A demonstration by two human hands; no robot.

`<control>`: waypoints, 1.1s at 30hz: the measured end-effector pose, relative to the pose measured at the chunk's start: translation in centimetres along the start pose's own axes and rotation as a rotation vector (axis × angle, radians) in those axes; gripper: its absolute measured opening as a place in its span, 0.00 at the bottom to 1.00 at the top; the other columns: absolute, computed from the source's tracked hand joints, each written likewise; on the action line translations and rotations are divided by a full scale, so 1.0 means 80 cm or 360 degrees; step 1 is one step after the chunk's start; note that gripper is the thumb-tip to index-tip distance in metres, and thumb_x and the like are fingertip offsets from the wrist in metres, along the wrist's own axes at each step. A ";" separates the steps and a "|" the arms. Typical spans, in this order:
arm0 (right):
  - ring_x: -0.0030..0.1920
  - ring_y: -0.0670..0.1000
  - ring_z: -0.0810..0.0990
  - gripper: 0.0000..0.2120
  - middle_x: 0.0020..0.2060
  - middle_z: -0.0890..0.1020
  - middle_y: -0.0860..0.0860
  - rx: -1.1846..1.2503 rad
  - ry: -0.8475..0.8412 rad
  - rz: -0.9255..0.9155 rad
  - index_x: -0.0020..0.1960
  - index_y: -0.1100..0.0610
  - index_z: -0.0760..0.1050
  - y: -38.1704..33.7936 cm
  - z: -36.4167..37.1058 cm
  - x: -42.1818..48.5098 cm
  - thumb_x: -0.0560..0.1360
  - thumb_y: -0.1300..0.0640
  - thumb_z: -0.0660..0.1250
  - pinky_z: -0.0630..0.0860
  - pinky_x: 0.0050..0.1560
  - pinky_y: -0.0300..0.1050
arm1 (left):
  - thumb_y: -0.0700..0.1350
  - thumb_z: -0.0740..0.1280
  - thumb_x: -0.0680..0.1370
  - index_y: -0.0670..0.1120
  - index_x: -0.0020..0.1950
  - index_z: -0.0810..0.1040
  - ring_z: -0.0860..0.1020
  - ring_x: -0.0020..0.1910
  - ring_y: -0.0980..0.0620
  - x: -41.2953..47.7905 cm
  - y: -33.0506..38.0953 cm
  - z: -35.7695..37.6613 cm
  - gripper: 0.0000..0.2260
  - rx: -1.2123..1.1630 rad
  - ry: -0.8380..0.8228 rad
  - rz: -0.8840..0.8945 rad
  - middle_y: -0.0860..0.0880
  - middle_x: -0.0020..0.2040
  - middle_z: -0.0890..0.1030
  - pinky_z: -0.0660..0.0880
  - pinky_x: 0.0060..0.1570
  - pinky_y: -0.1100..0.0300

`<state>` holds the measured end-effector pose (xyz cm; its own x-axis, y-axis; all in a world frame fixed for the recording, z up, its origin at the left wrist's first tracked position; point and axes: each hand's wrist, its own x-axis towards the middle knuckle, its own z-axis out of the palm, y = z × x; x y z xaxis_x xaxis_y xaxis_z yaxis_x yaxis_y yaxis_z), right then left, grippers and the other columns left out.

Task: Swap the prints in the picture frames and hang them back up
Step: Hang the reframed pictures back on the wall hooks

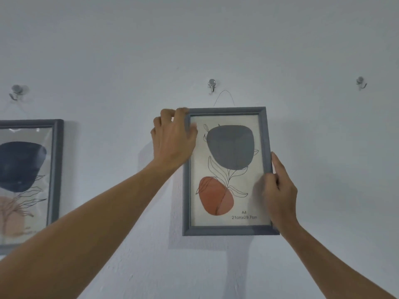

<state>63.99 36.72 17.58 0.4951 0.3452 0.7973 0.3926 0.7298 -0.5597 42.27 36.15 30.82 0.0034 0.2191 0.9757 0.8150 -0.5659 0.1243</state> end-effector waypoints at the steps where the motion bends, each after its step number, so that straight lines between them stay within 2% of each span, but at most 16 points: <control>1: 0.47 0.47 0.77 0.23 0.64 0.79 0.43 -0.0012 0.0018 -0.0008 0.76 0.46 0.66 -0.004 0.000 0.009 0.81 0.56 0.56 0.79 0.52 0.43 | 0.50 0.62 0.81 0.49 0.71 0.70 0.68 0.66 0.42 -0.007 -0.003 0.001 0.18 -0.0002 -0.0029 -0.0034 0.43 0.67 0.70 0.70 0.61 0.47; 3: 0.38 0.45 0.74 0.23 0.50 0.81 0.37 -0.0037 0.0029 0.0031 0.75 0.45 0.66 -0.013 -0.001 0.028 0.82 0.60 0.56 0.75 0.44 0.40 | 0.49 0.61 0.82 0.49 0.74 0.68 0.68 0.68 0.42 -0.017 -0.007 0.004 0.20 -0.0040 -0.0125 -0.0100 0.43 0.70 0.68 0.70 0.61 0.49; 5: 0.33 0.46 0.71 0.24 0.38 0.78 0.39 -0.0069 0.0004 0.0076 0.75 0.43 0.67 -0.023 -0.001 0.044 0.82 0.60 0.55 0.71 0.40 0.38 | 0.49 0.61 0.82 0.47 0.75 0.67 0.71 0.66 0.42 -0.023 -0.011 0.006 0.21 -0.0061 -0.0167 -0.0112 0.43 0.70 0.69 0.71 0.60 0.51; 7: 0.32 0.47 0.69 0.24 0.33 0.75 0.43 -0.0059 -0.0041 0.0106 0.74 0.42 0.68 -0.034 0.000 0.055 0.81 0.59 0.54 0.71 0.39 0.42 | 0.49 0.61 0.83 0.46 0.75 0.67 0.76 0.62 0.42 -0.024 -0.013 0.007 0.21 -0.0086 -0.0196 -0.0126 0.42 0.69 0.71 0.73 0.57 0.52; 9: 0.33 0.49 0.71 0.25 0.34 0.77 0.43 -0.0073 -0.0096 0.0117 0.73 0.41 0.68 -0.041 0.001 0.062 0.80 0.59 0.54 0.72 0.39 0.45 | 0.48 0.61 0.83 0.45 0.76 0.65 0.77 0.60 0.43 -0.024 -0.014 0.009 0.22 -0.0097 -0.0229 -0.0133 0.42 0.69 0.72 0.73 0.56 0.54; 11: 0.35 0.50 0.74 0.25 0.44 0.82 0.43 -0.0091 -0.0136 0.0118 0.73 0.41 0.69 -0.046 0.003 0.069 0.80 0.58 0.54 0.74 0.39 0.45 | 0.45 0.62 0.83 0.44 0.77 0.64 0.77 0.60 0.44 -0.025 -0.017 0.009 0.22 -0.0081 -0.0229 -0.0136 0.42 0.69 0.71 0.71 0.55 0.57; 13: 0.37 0.49 0.76 0.24 0.51 0.83 0.45 -0.0098 -0.0170 0.0133 0.73 0.41 0.68 -0.047 0.005 0.076 0.80 0.57 0.54 0.75 0.41 0.44 | 0.44 0.62 0.83 0.44 0.77 0.63 0.76 0.61 0.44 -0.024 -0.021 0.008 0.23 -0.0067 -0.0216 -0.0130 0.42 0.70 0.71 0.69 0.54 0.60; 15: 0.40 0.47 0.77 0.24 0.56 0.81 0.47 -0.0133 -0.0226 0.0156 0.74 0.40 0.68 -0.048 0.007 0.082 0.80 0.56 0.53 0.76 0.45 0.45 | 0.44 0.62 0.83 0.43 0.77 0.64 0.75 0.62 0.44 -0.022 -0.024 0.007 0.22 -0.0059 -0.0223 -0.0137 0.42 0.70 0.71 0.70 0.56 0.59; 19: 0.41 0.47 0.77 0.24 0.52 0.81 0.42 -0.0126 -0.0276 0.0233 0.73 0.40 0.68 -0.048 0.008 0.084 0.80 0.56 0.54 0.77 0.47 0.46 | 0.45 0.62 0.83 0.42 0.76 0.65 0.75 0.63 0.44 -0.019 -0.024 0.007 0.22 -0.0055 -0.0216 -0.0152 0.43 0.71 0.71 0.71 0.58 0.57; 21: 0.42 0.47 0.78 0.24 0.59 0.80 0.42 -0.0125 -0.0277 0.0249 0.74 0.40 0.68 -0.042 0.007 0.081 0.81 0.56 0.54 0.77 0.46 0.46 | 0.45 0.62 0.83 0.43 0.76 0.65 0.75 0.62 0.45 -0.022 -0.025 0.010 0.22 -0.0069 -0.0220 -0.0151 0.44 0.71 0.71 0.69 0.56 0.60; 23: 0.42 0.44 0.77 0.24 0.68 0.76 0.44 -0.0139 -0.0275 0.0236 0.74 0.40 0.67 -0.033 0.004 0.076 0.81 0.57 0.54 0.75 0.41 0.41 | 0.45 0.62 0.83 0.43 0.76 0.65 0.76 0.61 0.46 -0.029 -0.027 0.012 0.22 -0.0081 -0.0238 -0.0152 0.44 0.71 0.71 0.68 0.54 0.62; 25: 0.46 0.44 0.78 0.24 0.72 0.72 0.44 -0.0159 -0.0281 0.0213 0.75 0.40 0.66 -0.023 0.002 0.069 0.82 0.57 0.54 0.76 0.43 0.40 | 0.46 0.63 0.82 0.44 0.76 0.65 0.76 0.61 0.47 -0.040 -0.028 0.015 0.22 -0.0078 -0.0254 -0.0148 0.44 0.71 0.70 0.67 0.54 0.62; 27: 0.52 0.48 0.78 0.23 0.70 0.73 0.45 -0.0157 -0.0311 0.0190 0.75 0.40 0.64 -0.013 0.002 0.064 0.83 0.57 0.54 0.77 0.52 0.45 | 0.46 0.63 0.82 0.44 0.76 0.65 0.76 0.58 0.50 -0.050 -0.029 0.018 0.23 -0.0080 -0.0263 -0.0151 0.45 0.71 0.70 0.67 0.53 0.63; 28: 0.52 0.48 0.77 0.23 0.67 0.75 0.46 -0.0153 -0.0330 0.0188 0.75 0.39 0.64 -0.008 0.002 0.062 0.83 0.56 0.54 0.76 0.53 0.46 | 0.46 0.63 0.82 0.44 0.76 0.64 0.75 0.57 0.52 -0.054 -0.030 0.020 0.23 -0.0085 -0.0265 -0.0151 0.45 0.70 0.70 0.67 0.53 0.63; 31: 0.50 0.47 0.78 0.23 0.64 0.77 0.46 -0.0151 -0.0350 0.0225 0.76 0.39 0.62 0.001 0.001 0.060 0.83 0.56 0.54 0.72 0.51 0.42 | 0.46 0.63 0.82 0.45 0.76 0.64 0.76 0.58 0.50 -0.059 -0.031 0.025 0.23 -0.0074 -0.0268 -0.0137 0.44 0.70 0.70 0.68 0.52 0.63; 33: 0.46 0.46 0.77 0.22 0.55 0.79 0.46 -0.0176 -0.0387 0.0236 0.76 0.41 0.63 0.002 0.000 0.057 0.84 0.56 0.55 0.72 0.48 0.40 | 0.45 0.64 0.82 0.45 0.77 0.63 0.76 0.60 0.47 -0.059 -0.032 0.026 0.23 -0.0067 -0.0271 -0.0127 0.44 0.71 0.69 0.68 0.53 0.62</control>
<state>66.31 38.38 21.13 0.3586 0.5840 0.7282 0.4184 0.5969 -0.6846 41.39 38.25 25.52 0.0406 0.3939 0.9183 0.7916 -0.5734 0.2110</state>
